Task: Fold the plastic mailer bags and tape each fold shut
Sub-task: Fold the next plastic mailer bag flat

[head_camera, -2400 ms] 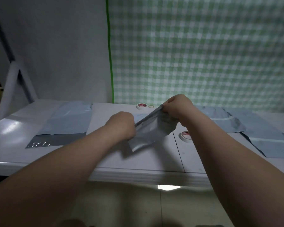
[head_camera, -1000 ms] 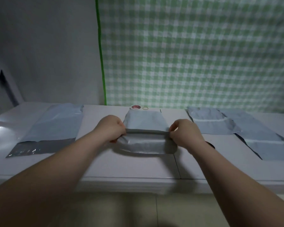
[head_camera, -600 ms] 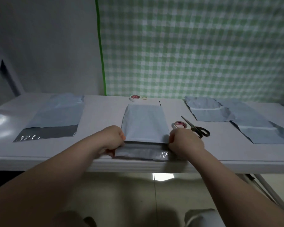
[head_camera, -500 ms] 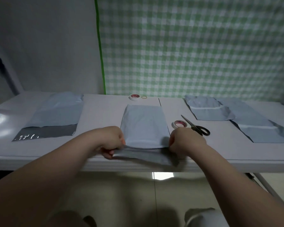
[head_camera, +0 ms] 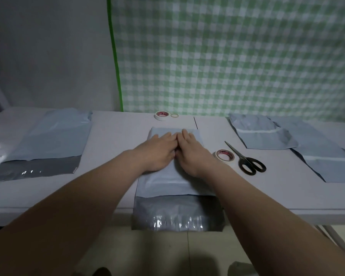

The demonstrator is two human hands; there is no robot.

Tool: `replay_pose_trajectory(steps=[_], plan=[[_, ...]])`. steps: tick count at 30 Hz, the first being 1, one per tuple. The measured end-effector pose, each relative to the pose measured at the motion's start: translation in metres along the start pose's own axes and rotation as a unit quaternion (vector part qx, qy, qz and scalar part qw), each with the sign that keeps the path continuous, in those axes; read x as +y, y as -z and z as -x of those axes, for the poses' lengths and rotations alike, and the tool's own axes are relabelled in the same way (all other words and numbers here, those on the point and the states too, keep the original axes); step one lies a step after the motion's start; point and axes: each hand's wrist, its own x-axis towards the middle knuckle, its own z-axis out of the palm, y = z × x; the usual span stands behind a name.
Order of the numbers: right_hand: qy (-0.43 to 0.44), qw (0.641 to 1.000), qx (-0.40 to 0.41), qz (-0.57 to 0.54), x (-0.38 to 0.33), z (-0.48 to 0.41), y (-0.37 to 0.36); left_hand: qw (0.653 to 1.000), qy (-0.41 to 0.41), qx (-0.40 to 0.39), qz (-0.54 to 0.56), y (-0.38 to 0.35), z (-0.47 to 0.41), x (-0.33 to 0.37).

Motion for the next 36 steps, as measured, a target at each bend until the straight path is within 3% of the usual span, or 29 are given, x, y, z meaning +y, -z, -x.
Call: replay_pose_trajectory(steps=[7, 15, 21, 25, 36], plan=[[-0.002, 0.996, -0.046, 0.076, 0.019, 0.000, -0.016, 0.999, -0.005, -0.049, -0.007, -0.022, 0.000, -0.017], [-0.022, 0.994, -0.079, 0.075, 0.024, 0.004, -0.011, 0.997, 0.002, -0.072, -0.012, -0.020, 0.005, -0.017], [0.002, 0.996, -0.029, 0.085, 0.024, 0.011, -0.006, 0.996, 0.011, -0.088, -0.017, -0.016, 0.018, -0.015], [0.018, 0.999, -0.035, 0.015, 0.015, 0.014, -0.008, 0.998, -0.010, -0.065, 0.022, -0.020, 0.021, -0.010], [-0.020, 0.995, -0.059, 0.074, 0.012, 0.030, -0.005, 0.992, 0.079, -0.094, -0.020, -0.015, 0.030, -0.010]])
